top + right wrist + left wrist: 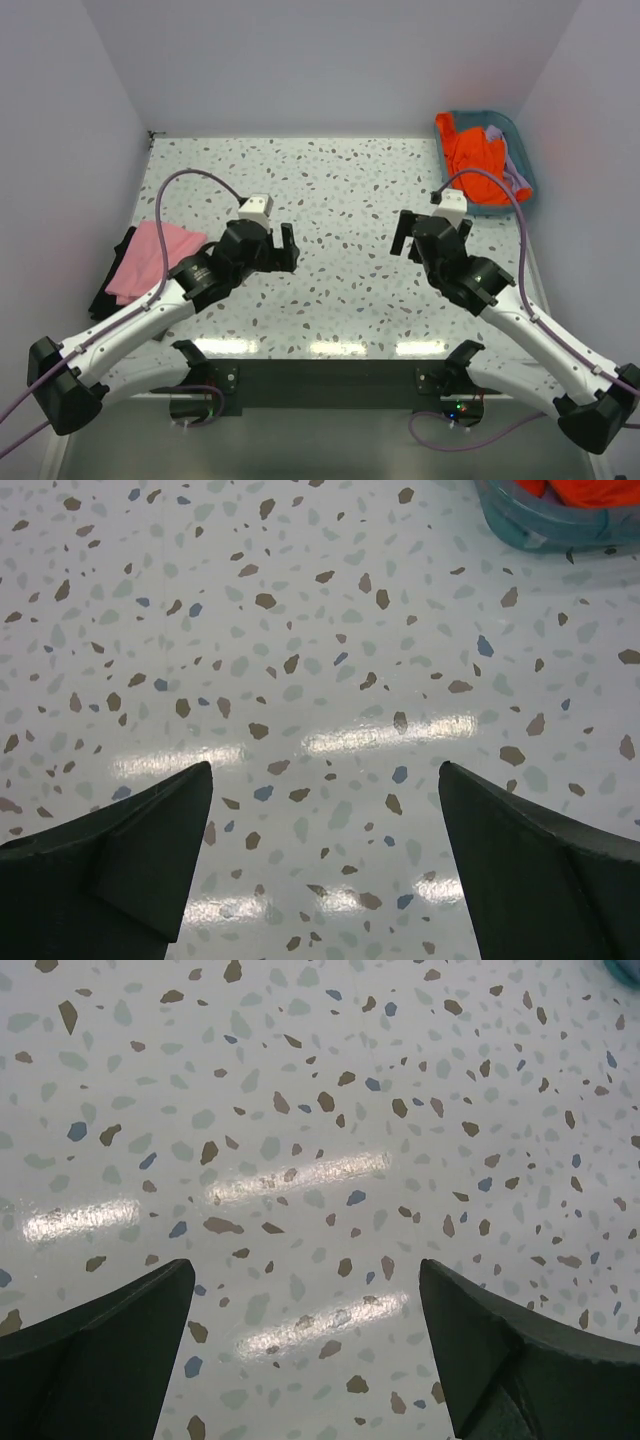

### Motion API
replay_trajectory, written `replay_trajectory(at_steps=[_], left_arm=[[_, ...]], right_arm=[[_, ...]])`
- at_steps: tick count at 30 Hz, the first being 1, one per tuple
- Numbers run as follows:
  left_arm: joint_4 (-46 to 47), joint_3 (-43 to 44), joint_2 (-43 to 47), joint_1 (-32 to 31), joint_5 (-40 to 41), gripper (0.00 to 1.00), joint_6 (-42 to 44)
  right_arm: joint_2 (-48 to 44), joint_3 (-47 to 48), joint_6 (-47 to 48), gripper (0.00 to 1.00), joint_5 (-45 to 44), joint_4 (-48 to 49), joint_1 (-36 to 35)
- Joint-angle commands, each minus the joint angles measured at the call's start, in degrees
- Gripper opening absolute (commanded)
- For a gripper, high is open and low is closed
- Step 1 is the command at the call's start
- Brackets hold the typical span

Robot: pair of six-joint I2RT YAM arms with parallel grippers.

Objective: Fold and stack the t-shirts
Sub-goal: Grab the tshirt from the pile

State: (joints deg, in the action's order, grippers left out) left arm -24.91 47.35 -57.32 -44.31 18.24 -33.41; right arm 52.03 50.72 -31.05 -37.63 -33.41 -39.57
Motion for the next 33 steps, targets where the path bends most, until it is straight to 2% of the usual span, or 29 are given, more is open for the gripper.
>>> replay_trajectory(at_steps=[1,5,7,9,10,12,13,14,19,20,25,28,33], left_arm=[[1.4,3.3,-0.2,0.3,0.8,1.00,0.7],[1.8,4.0,-0.4,0.3,0.7,1.00,1.3],[1.8,4.8,-1.5,0.3,0.6,1.00,1.9],[1.4,5.8,-2.4,0.3,0.7,1.00,2.0],[1.3,6.1,-2.7,0.4,0.4,1.00,2.0],[0.8,7.0,-3.1,0.4,0.0,1.00,2.0],[0.8,7.0,-3.3,0.5,0.1,1.00,2.0],[0.4,7.5,-3.5,0.5,0.1,1.00,1.7],[0.5,8.4,-4.3,1.7,-2.2,1.00,1.2],[0.6,8.4,-4.3,1.9,-2.2,1.00,1.2],[1.2,8.1,-4.6,3.7,-3.6,1.00,1.0],[2.0,7.8,-4.6,4.7,-4.8,1.00,1.1],[2.8,7.4,-5.2,6.6,-6.4,1.00,1.7]], right_arm=[[0.4,1.5,0.0,0.99,0.1,1.5,0.0],[3.8,4.2,3.6,0.99,0.5,4.1,0.1],[10.8,7.7,4.9,0.99,-0.9,4.3,1.1],[20.2,14.6,6.4,0.99,2.4,4.1,6.8],[23.4,16.9,6.4,0.99,6.8,3.9,9.4],[30.7,23.9,7.6,0.99,7.4,7.4,16.9],[33.2,23.9,7.6,0.99,7.4,7.4,17.0],[35.7,28.2,7.5,0.99,9.3,8.4,21.6],[56.9,45.8,4.5,0.96,11.3,3.5,32.8],[58.7,49.4,4.1,0.96,11.0,3.5,35.1],[66.3,52.5,1.2,0.92,7.7,7.2,39.6],[70.1,53.5,-1.0,0.88,8.2,8.8,44.9],[75.0,54.5,-2.1,0.81,8.0,11.5,47.0]])
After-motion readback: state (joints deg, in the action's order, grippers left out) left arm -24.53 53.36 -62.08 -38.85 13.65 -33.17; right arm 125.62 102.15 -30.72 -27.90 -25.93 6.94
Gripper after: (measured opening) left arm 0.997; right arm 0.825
